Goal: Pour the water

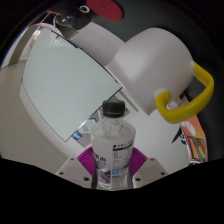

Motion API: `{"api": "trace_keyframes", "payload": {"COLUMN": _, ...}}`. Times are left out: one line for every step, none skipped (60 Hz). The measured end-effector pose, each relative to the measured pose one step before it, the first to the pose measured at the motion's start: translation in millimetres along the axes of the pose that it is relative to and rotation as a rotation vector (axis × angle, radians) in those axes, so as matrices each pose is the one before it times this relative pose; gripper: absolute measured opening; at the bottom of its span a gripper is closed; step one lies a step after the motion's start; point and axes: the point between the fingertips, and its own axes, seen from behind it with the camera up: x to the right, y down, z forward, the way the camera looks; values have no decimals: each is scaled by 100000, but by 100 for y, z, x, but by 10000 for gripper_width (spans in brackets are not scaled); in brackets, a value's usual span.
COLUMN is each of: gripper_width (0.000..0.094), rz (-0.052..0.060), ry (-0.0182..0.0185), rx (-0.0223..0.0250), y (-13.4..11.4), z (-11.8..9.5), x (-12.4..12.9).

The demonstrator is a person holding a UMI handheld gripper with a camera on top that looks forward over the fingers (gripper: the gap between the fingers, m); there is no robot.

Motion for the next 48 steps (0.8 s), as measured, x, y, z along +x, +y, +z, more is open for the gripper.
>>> {"api": "trace_keyframes", "payload": {"gripper_width": 388, "rz": 287, "ry": -199, "rx": -176, "y": -46, "z": -25, "x": -52}}
{"api": "trace_keyframes", "payload": {"gripper_width": 386, "rz": 321, "ry": 17, "rx": 87, "y": -81, "z": -12, "x": -37}}
{"api": "trace_keyframes", "payload": {"gripper_width": 390, "rz": 192, "ry": 125, "rx": 197, "y": -106, "z": 31, "x": 14}}
{"api": "trace_keyframes", "payload": {"gripper_width": 383, "rz": 292, "ry": 88, "rx": 42, "y": -91, "z": 3, "x": -25}}
{"api": "trace_keyframes", "payload": {"gripper_width": 385, "rz": 582, "ry": 32, "rx": 15, "y": 180, "z": -400, "x": -44}}
{"api": "trace_keyframes", "payload": {"gripper_width": 384, "rz": 444, "ry": 155, "rx": -286, "y": 11, "z": 485, "x": -16}}
{"api": "trace_keyframes", "payload": {"gripper_width": 384, "rz": 291, "ry": 202, "rx": -261, "y": 9, "z": 90, "x": -61}}
{"api": "trace_keyframes", "payload": {"gripper_width": 386, "rz": -16, "ry": 316, "rx": -272, "y": 71, "z": 75, "x": -44}}
{"api": "trace_keyframes", "payload": {"gripper_width": 387, "rz": -350, "ry": 427, "rx": -503, "y": 158, "z": 59, "x": -79}}
{"api": "trace_keyframes", "payload": {"gripper_width": 388, "rz": -792, "ry": 261, "rx": -686, "y": 240, "z": 42, "x": -143}}
{"api": "trace_keyframes", "payload": {"gripper_width": 387, "rz": -1277, "ry": 243, "rx": -884, "y": 311, "z": 45, "x": -212}}
{"api": "trace_keyframes", "payload": {"gripper_width": 388, "rz": -1884, "ry": 390, "rx": -1011, "y": 324, "z": 77, "x": -240}}
{"api": "trace_keyframes", "payload": {"gripper_width": 390, "rz": -2502, "ry": 157, "rx": -985, "y": 450, "z": -486, "x": -281}}
{"api": "trace_keyframes", "payload": {"gripper_width": 389, "rz": -3221, "ry": 1135, "rx": -1273, "y": 432, "z": 434, "x": -403}}
{"api": "trace_keyframes", "payload": {"gripper_width": 388, "rz": -3394, "ry": 288, "rx": -1379, "y": 369, "z": 56, "x": -421}}
{"api": "trace_keyframes", "payload": {"gripper_width": 388, "rz": -3847, "ry": 105, "rx": -1431, "y": 362, "z": 97, "x": -560}}
{"api": "trace_keyframes", "payload": {"gripper_width": 385, "rz": -4185, "ry": 89, "rx": -1476, "y": 355, "z": 118, "x": -607}}
{"api": "trace_keyframes", "payload": {"gripper_width": 383, "rz": -4388, "ry": 248, "rx": -1400, "y": 259, "z": 108, "x": -663}}
{"api": "trace_keyframes", "payload": {"gripper_width": 385, "rz": -4756, "ry": 362, "rx": -1260, "y": 197, "z": 129, "x": -655}}
{"api": "trace_keyframes", "payload": {"gripper_width": 387, "rz": -5321, "ry": 434, "rx": -976, "y": 459, "z": -275, "x": -794}}
{"api": "trace_keyframes", "payload": {"gripper_width": 387, "rz": -5658, "ry": 254, "rx": -1013, "y": 71, "z": 455, "x": -592}}
{"api": "trace_keyframes", "payload": {"gripper_width": 388, "rz": -5770, "ry": 165, "rx": -1017, "y": 28, "z": 36, "x": -750}}
{"api": "trace_keyframes", "payload": {"gripper_width": 387, "rz": -6135, "ry": 470, "rx": -967, "y": -72, "z": 126, "x": -691}}
{"api": "trace_keyframes", "payload": {"gripper_width": 388, "rz": -6506, "ry": 712, "rx": -746, "y": -225, "z": 88, "x": -685}}
{"api": "trace_keyframes", "payload": {"gripper_width": 388, "rz": -6803, "ry": 746, "rx": -558, "y": -324, "z": 71, "x": -610}}
{"api": "trace_keyframes", "payload": {"gripper_width": 389, "rz": -6815, "ry": 616, "rx": -410, "y": -344, "z": 84, "x": -535}}
{"api": "trace_keyframes", "payload": {"gripper_width": 387, "rz": -6813, "ry": 774, "rx": -233, "y": -426, "z": 17, "x": -609}}
{"api": "trace_keyframes", "payload": {"gripper_width": 389, "rz": -7041, "ry": 1069, "rx": -261, "y": -515, "z": -36, "x": -410}}
{"api": "trace_keyframes", "payload": {"gripper_width": 389, "rz": -7172, "ry": 1035, "rx": -37, "y": -638, "z": -73, "x": -358}}
{"api": "trace_keyframes", "payload": {"gripper_width": 388, "rz": -7101, "ry": 923, "rx": 62, "y": -636, "z": -38, "x": -271}}
{"api": "trace_keyframes", "payload": {"gripper_width": 388, "rz": -6888, "ry": 811, "rx": 79, "y": -719, "z": -43, "x": -258}}
{"api": "trace_keyframes", "payload": {"gripper_width": 385, "rz": -6711, "ry": 996, "rx": 73, "y": -656, "z": -104, "x": -91}}
{"api": "trace_keyframes", "payload": {"gripper_width": 386, "rz": -6698, "ry": 1310, "rx": 226, "y": -611, "z": -46, "x": 47}}
{"api": "trace_keyframes", "payload": {"gripper_width": 388, "rz": -6595, "ry": 1236, "rx": 620, "y": -1305, "z": -605, "x": -148}}
{"api": "trace_keyframes", "payload": {"gripper_width": 387, "rz": -6651, "ry": 1755, "rx": 399, "y": -487, "z": 414, "x": 274}}
{"api": "trace_keyframes", "payload": {"gripper_width": 387, "rz": -6532, "ry": 1550, "rx": 205, "y": -481, "z": -99, "x": 404}}
{"api": "trace_keyframes", "payload": {"gripper_width": 389, "rz": -6429, "ry": 1616, "rx": 98, "y": -524, "z": -72, "x": 433}}
{"api": "trace_keyframes", "payload": {"gripper_width": 385, "rz": -6339, "ry": 1856, "rx": -75, "y": -454, "z": -119, "x": 577}}
{"api": "trace_keyframes", "payload": {"gripper_width": 387, "rz": -6263, "ry": 2187, "rx": -69, "y": -304, "z": -99, "x": 762}}
{"api": "trace_keyframes", "payload": {"gripper_width": 389, "rz": -6166, "ry": 2415, "rx": -122, "y": -239, "z": -146, "x": 910}}
{"api": "trace_keyframes", "payload": {"gripper_width": 388, "rz": -5674, "ry": 2071, "rx": 70, "y": -795, "z": -1351, "x": 848}}
{"api": "trace_keyframes", "payload": {"gripper_width": 387, "rz": -6100, "ry": 2471, "rx": -894, "y": 81, "z": 457, "x": 675}}
{"api": "trace_keyframes", "payload": {"gripper_width": 387, "rz": -5743, "ry": 2286, "rx": -623, "y": 2, "z": 324, "x": 638}}
{"api": "trace_keyframes", "payload": {"gripper_width": 387, "rz": -5506, "ry": 2128, "rx": -918, "y": 214, "z": 42, "x": 859}}
{"api": "trace_keyframes", "payload": {"gripper_width": 387, "rz": -5160, "ry": 2316, "rx": -938, "y": 370, "z": -40, "x": 935}}
{"api": "trace_keyframes", "payload": {"gripper_width": 387, "rz": -4840, "ry": 2407, "rx": -1176, "y": 515, "z": 26, "x": 961}}
{"api": "trace_keyframes", "payload": {"gripper_width": 387, "rz": -4387, "ry": 2216, "rx": -1419, "y": 639, "z": 100, "x": 951}}
{"api": "trace_keyframes", "payload": {"gripper_width": 386, "rz": -4007, "ry": 1830, "rx": -1552, "y": 751, "z": 190, "x": 825}}
